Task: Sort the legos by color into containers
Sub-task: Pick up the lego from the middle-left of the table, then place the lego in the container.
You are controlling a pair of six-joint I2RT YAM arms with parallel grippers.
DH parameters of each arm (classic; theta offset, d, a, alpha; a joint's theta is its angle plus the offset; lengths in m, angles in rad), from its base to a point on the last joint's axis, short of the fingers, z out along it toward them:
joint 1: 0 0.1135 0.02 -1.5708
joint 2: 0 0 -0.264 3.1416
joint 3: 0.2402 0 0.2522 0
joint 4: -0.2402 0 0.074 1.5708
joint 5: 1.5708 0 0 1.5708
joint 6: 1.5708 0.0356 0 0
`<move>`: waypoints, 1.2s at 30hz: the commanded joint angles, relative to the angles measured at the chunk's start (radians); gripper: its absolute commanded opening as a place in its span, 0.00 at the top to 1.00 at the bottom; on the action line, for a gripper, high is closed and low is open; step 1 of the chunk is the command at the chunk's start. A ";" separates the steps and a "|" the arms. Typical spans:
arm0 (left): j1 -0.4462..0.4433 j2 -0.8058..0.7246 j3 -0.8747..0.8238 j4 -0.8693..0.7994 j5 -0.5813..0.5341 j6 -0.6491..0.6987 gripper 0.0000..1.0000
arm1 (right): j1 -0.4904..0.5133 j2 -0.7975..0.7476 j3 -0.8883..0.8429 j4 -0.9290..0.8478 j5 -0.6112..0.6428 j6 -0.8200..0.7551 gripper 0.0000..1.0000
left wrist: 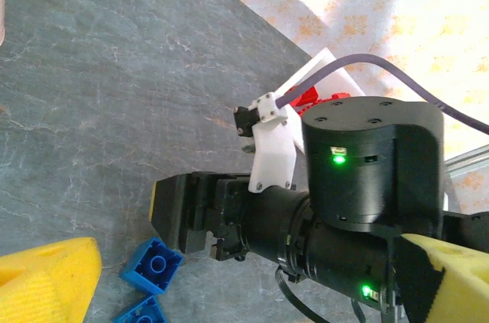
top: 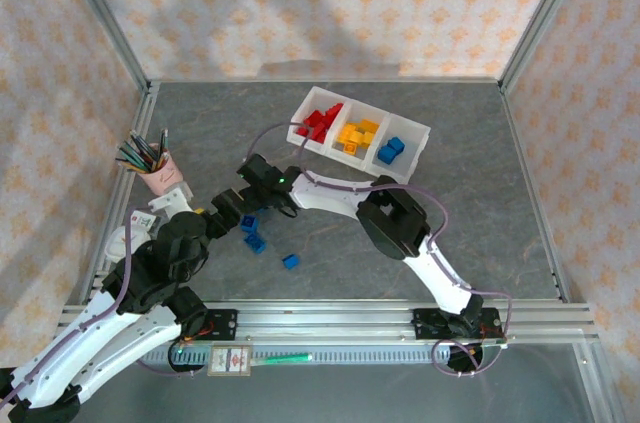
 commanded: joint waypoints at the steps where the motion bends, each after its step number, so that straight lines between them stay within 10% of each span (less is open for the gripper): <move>1: 0.007 -0.009 0.005 -0.021 -0.028 -0.012 0.01 | 0.001 0.028 0.050 -0.060 0.038 -0.001 0.29; 16: 0.007 -0.003 -0.002 0.018 -0.007 0.002 0.01 | -0.019 -0.032 0.005 -0.068 0.051 0.022 0.63; 36: 0.008 0.252 0.020 0.318 0.166 0.114 0.01 | -0.257 -0.610 -0.511 -0.036 0.210 0.133 0.66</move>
